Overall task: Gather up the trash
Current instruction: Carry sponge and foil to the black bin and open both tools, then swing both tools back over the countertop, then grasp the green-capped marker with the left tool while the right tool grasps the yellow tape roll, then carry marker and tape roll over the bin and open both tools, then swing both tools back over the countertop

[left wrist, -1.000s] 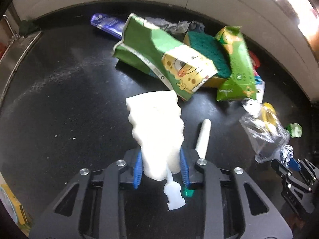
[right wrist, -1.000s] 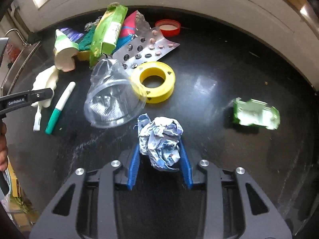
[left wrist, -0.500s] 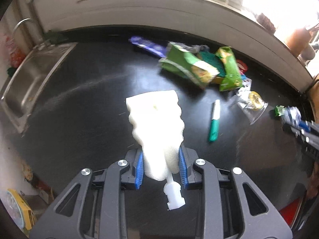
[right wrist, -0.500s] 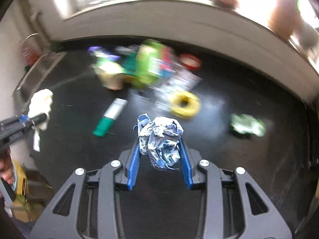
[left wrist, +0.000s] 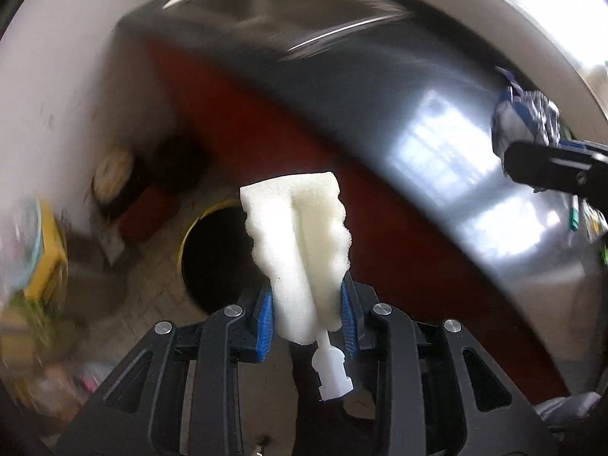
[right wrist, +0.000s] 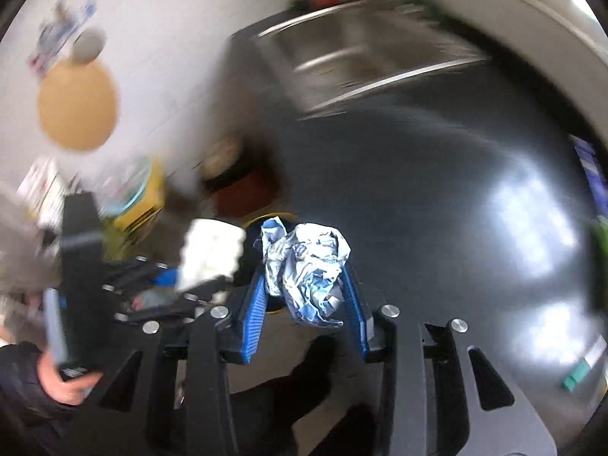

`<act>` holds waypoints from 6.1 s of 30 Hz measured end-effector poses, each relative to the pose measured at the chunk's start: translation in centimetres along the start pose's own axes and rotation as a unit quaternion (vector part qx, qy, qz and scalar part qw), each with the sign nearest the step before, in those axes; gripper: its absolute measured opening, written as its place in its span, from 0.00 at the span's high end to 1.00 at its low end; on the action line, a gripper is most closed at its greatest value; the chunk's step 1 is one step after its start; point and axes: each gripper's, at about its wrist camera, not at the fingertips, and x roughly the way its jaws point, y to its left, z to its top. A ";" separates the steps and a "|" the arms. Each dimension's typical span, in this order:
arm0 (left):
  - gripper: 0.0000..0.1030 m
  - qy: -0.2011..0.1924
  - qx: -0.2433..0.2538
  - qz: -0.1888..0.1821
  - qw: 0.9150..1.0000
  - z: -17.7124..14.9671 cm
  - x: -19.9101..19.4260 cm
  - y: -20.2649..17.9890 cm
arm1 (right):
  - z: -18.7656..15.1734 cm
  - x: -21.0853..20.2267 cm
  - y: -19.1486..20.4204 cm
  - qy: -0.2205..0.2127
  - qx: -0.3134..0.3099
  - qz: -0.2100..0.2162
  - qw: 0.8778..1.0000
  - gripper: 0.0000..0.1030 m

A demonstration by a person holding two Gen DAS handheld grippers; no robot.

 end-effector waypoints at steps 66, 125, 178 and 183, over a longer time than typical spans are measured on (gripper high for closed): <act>0.10 -0.043 0.389 -0.153 0.908 0.6 -0.9 -45.0 | -32.8 -30.0 -33.6 -0.164 0.394 -0.287 0.858 0.13; 0.88 -0.092 0.179 -0.005 0.980 3.2 -5.9 -14.5 | -7.0 -11.8 -12.8 -0.086 0.101 -0.120 0.984 0.85; 0.13 -0.059 0.184 -0.101 0.976 5.3 -1.5 -11.8 | -9.9 -15.8 -14.7 -0.118 0.222 -0.219 0.943 0.19; 0.13 -0.043 0.249 -0.166 0.953 5.4 -2.3 -24.0 | -18.7 -22.5 -20.6 -0.150 0.309 -0.269 0.900 0.19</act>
